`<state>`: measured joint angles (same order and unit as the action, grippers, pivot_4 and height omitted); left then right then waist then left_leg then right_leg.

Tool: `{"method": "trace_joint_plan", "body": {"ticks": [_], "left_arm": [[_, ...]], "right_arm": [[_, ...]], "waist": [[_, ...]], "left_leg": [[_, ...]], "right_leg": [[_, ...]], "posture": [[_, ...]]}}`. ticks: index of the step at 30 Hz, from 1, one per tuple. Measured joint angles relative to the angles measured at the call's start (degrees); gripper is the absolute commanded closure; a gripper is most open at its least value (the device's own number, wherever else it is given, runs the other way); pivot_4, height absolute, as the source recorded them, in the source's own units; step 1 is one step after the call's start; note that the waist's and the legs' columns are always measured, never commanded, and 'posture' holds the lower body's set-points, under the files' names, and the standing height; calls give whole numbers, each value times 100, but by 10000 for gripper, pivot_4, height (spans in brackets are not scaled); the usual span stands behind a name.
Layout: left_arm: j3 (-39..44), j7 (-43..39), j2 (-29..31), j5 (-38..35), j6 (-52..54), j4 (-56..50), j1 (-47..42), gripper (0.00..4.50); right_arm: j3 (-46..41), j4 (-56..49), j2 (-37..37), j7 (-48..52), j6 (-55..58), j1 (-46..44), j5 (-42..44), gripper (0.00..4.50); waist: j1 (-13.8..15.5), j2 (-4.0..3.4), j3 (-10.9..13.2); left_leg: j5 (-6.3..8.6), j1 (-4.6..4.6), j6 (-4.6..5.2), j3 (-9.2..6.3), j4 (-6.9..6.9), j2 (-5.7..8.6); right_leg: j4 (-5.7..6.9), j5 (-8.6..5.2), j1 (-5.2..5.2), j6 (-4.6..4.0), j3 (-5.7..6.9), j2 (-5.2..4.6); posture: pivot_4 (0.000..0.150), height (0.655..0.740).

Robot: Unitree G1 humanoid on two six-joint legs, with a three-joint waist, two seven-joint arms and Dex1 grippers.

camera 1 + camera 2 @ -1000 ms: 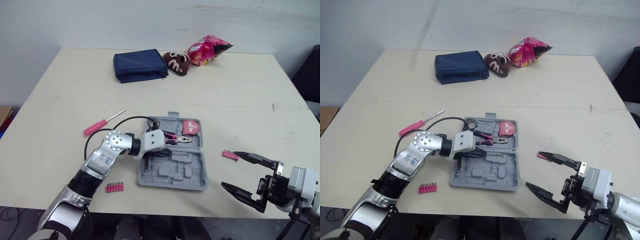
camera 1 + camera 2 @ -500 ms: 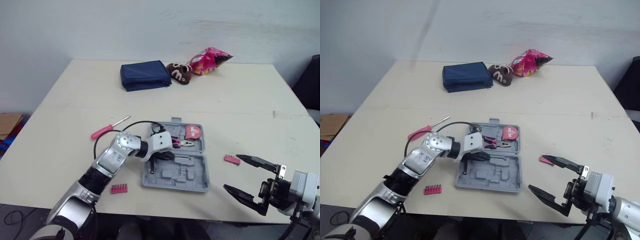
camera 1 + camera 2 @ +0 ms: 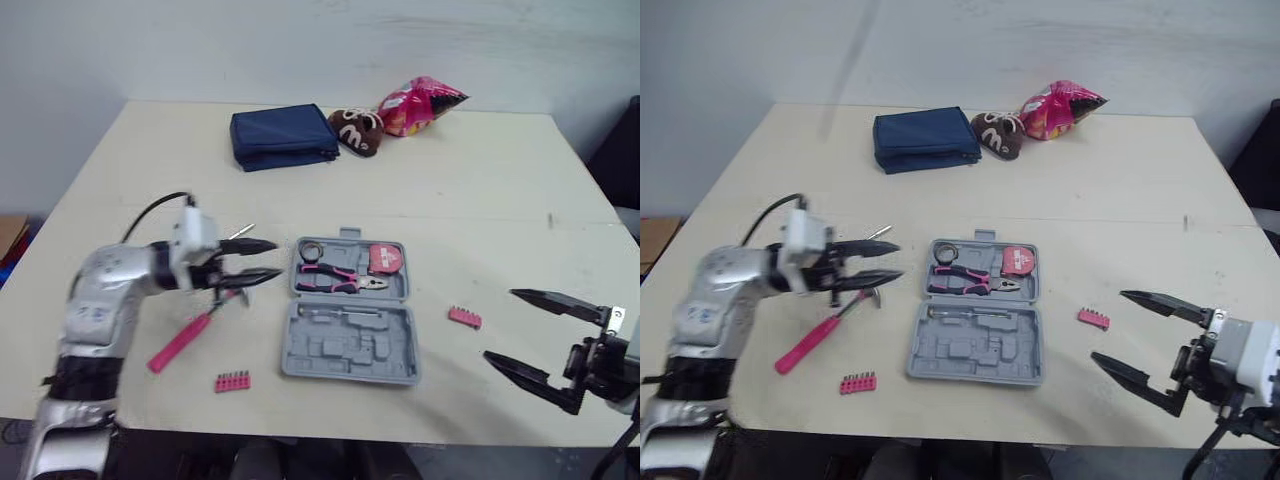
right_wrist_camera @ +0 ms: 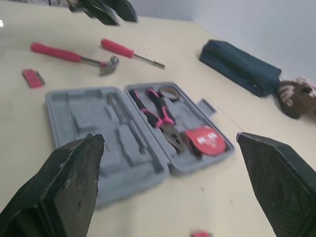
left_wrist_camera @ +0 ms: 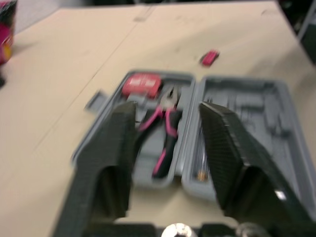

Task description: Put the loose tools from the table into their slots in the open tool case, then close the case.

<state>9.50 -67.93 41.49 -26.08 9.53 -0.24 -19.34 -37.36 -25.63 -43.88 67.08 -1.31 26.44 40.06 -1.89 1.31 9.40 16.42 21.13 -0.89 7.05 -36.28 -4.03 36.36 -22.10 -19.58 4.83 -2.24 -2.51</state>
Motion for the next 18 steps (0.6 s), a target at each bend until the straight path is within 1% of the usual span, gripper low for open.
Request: {"method": "trace_joint_plan", "body": {"ticks": [2,3,6,9,11,13,15,16,18], "left_arm": [[427,-46,351,54,-125,390,432,3381],[587,-57,487,57,-146,550,561,155],[1400,-58,915,-10,-207,1031,1108,155],[2286,-42,1182,-55,-341,1538,1802,155],[2682,48,1405,52,-585,2293,2128,155],[2968,245,1647,208,-876,3211,2253,155],[3143,357,1849,311,-1136,3874,2360,155],[3178,367,1905,351,-1226,4086,2410,155],[3211,370,1948,383,-1362,4418,2437,155]], "right_arm": [[-169,390,5,207,-157,63,-107,0],[-188,556,6,305,-254,82,-169,0],[-302,1228,-2,646,-672,-39,-362,0],[-431,1786,-17,889,-972,5,-491,0],[-474,2114,-14,1084,-1163,106,-543,0],[-570,2451,-13,1174,-1315,126,-595,0],[-589,2676,-12,1202,-1433,106,-621,0],[-587,2742,-6,1215,-1494,95,-629,0],[-551,2812,49,1216,-1558,55,-657,0]], "waist": [[9,21,19],[11,29,25],[12,35,32],[8,34,33],[7,33,33],[7,33,33],[8,34,33],[7,33,33],[8,32,32]], "left_leg": [[6,-1,10,-5,8,-2],[9,0,16,-8,10,-2],[16,-1,27,-8,13,2],[19,-3,24,-11,27,2],[22,-4,20,-14,36,-1],[24,-5,16,-15,40,-3],[32,-5,2,-17,45,-3],[45,-6,-20,-17,52,2],[41,-7,-20,-17,67,14]], "right_leg": [[-1,0,-2,-2,4,0],[-1,0,-2,-3,7,-2],[-1,4,0,-8,15,-20],[-11,0,-1,-15,20,-29],[-12,-7,-6,-28,26,-30],[-11,-11,-9,-35,30,-30],[-12,-14,-11,-42,33,-38],[-12,-16,-12,-45,35,-46],[-11,-19,-15,-51,51,-69]], "posture": [[1500,7400],[1500,7400],[1500,7400],[1500,7400],[1500,7400],[1500,7400],[1500,7400],[1500,7400],[1500,7400]]}}
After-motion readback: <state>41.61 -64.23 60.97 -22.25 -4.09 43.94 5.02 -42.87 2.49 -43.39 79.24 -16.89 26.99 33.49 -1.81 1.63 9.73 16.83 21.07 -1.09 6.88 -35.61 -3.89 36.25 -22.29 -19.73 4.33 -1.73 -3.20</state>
